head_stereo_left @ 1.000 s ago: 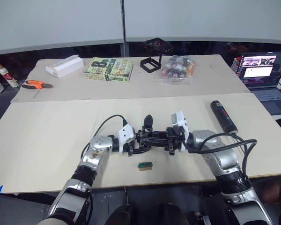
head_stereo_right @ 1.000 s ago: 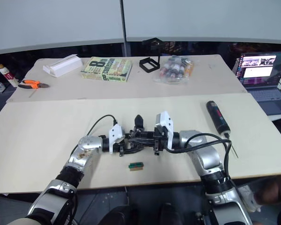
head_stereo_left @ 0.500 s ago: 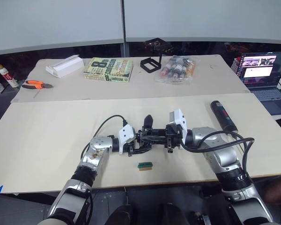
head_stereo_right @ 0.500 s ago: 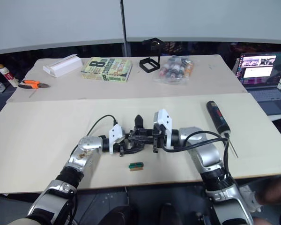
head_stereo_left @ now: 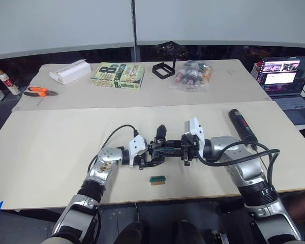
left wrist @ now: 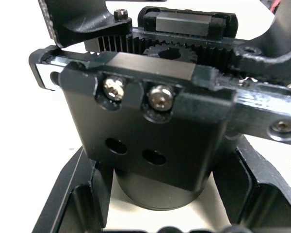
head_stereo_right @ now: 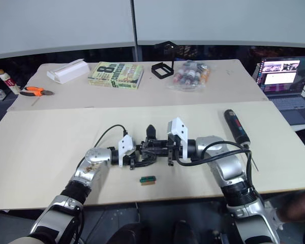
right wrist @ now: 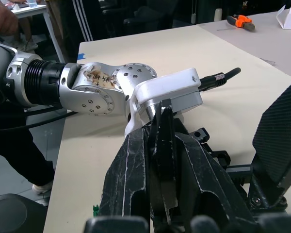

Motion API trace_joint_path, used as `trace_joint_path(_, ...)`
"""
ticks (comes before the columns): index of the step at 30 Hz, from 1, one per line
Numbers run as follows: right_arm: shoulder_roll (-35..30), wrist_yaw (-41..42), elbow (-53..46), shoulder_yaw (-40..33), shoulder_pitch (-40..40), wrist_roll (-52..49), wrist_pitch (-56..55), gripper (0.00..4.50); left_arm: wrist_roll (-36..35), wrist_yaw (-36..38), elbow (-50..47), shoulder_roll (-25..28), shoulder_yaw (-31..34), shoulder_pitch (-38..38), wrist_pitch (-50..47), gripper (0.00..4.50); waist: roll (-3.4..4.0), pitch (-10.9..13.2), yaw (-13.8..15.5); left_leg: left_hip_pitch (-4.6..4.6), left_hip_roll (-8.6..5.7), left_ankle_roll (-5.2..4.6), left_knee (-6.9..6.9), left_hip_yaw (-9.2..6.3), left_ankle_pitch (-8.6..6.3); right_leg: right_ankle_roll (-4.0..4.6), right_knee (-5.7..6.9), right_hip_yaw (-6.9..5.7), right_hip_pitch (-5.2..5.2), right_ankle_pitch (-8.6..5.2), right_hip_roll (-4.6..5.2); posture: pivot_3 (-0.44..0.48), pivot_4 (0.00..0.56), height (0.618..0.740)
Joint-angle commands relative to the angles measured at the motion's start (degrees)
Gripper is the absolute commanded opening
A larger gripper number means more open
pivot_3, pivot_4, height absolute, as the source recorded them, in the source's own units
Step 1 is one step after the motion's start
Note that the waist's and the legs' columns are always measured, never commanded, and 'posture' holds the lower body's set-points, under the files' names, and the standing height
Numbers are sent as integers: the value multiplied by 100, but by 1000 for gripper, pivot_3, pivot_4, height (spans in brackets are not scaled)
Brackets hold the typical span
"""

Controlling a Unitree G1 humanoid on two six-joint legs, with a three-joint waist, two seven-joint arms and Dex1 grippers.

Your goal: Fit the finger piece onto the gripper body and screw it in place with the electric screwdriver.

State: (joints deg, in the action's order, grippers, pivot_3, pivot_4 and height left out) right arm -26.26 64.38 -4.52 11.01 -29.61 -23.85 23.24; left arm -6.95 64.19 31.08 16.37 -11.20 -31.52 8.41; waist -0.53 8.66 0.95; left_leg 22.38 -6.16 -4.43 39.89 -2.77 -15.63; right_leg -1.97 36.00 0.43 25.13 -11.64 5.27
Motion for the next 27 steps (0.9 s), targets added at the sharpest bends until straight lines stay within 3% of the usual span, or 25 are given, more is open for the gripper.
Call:
trace_joint_path(1, 38, 8, -129, -28, 30, -63, -67, 347, 23, 24, -93, -29, -90, 57, -60, 2344, 0, 0, -2, 0, 0, 0, 0, 0, 0, 0, 0, 0, 0, 0, 0, 0, 150, 740)
trace_joint_path(11, 118, 57, -360, -376, -104, -435, -131, 347, 18, 30, -93, -28, -90, 65, -67, 2344, 0, 0, -1, 2, 0, 0, -1, 0, 0, 0, 0, 0, 1, 0, 0, 0, 150, 740)
trace_joint_path(27, -5, -48, -139, 53, -67, 19, 106, 347, 23, 21, -137, -31, -97, 98, -106, 2344, 0, 0, -6, 2, -1, 0, -1, 1, 0, 0, 0, -1, 2, 0, 0, 0, 150, 740)
